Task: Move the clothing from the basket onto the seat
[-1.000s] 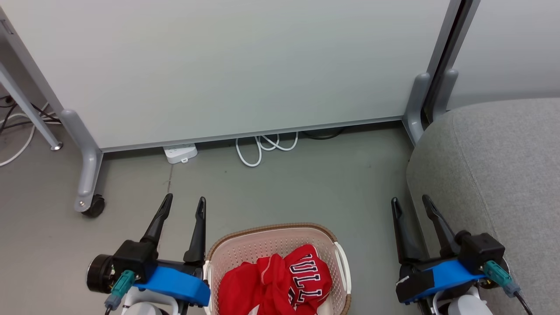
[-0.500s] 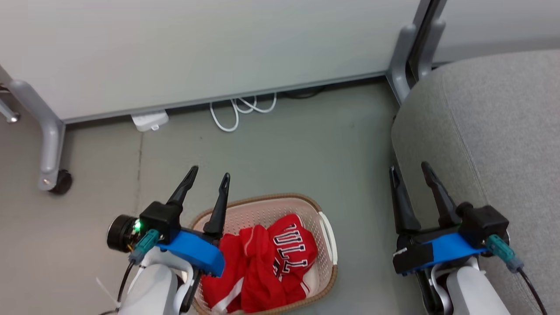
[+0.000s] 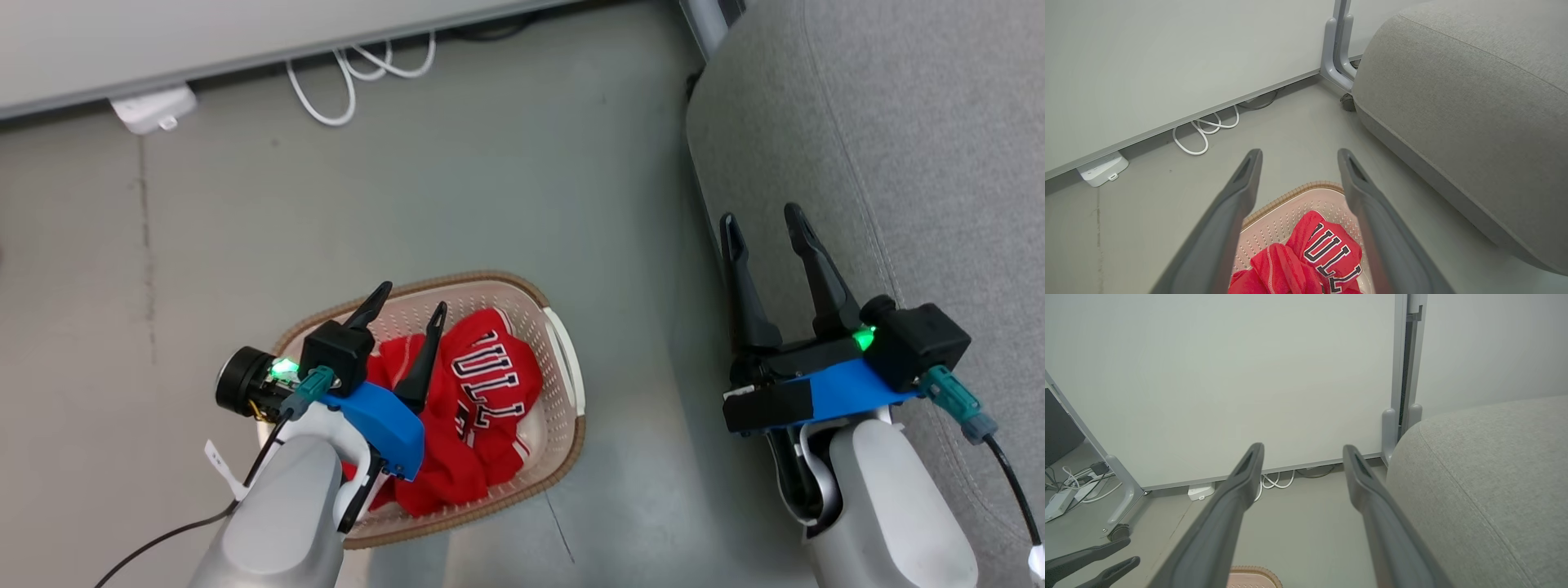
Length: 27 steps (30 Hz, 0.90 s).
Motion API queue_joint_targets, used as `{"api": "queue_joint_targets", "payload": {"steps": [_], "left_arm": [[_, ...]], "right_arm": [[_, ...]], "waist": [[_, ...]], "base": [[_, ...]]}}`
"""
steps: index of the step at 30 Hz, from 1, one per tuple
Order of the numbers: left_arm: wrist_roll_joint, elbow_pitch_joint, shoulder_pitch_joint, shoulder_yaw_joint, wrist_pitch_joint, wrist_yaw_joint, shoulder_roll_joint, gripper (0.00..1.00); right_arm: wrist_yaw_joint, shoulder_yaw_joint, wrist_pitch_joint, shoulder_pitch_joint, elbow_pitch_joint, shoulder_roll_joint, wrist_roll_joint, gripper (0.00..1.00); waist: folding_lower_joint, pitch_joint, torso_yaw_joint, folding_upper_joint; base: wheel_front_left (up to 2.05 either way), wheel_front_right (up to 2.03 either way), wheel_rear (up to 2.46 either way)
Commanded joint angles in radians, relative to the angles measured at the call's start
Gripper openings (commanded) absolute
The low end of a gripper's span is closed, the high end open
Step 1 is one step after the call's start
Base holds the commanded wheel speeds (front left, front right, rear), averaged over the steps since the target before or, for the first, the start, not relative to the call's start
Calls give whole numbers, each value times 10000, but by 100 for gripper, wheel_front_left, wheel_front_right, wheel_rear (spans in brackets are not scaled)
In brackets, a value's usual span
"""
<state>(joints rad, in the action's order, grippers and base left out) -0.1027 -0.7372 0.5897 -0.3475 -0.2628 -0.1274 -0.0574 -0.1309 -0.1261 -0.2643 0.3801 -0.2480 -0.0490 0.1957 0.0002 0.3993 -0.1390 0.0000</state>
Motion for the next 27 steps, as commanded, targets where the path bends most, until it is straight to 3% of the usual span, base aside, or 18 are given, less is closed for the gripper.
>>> {"api": "queue_joint_targets", "payload": {"steps": [1,21,27], "left_arm": [[80,-259,259,-119,-33,-37,-116,100],[-535,-4390,2321,-1694,6,-47,-464,100],[-804,-5022,2821,-2032,254,-47,-450,100]], "right_arm": [[1,-40,-4,247,88,-22,47,100],[3,-273,-4,1617,584,-22,383,100],[3,-309,-4,1891,719,-20,373,100]], "waist": [[-2,648,-383,0],[-2,3253,-1066,0],[-2,3948,-1088,0]], "base": [[0,0,0],[0,0,0],[0,0,0]]}}
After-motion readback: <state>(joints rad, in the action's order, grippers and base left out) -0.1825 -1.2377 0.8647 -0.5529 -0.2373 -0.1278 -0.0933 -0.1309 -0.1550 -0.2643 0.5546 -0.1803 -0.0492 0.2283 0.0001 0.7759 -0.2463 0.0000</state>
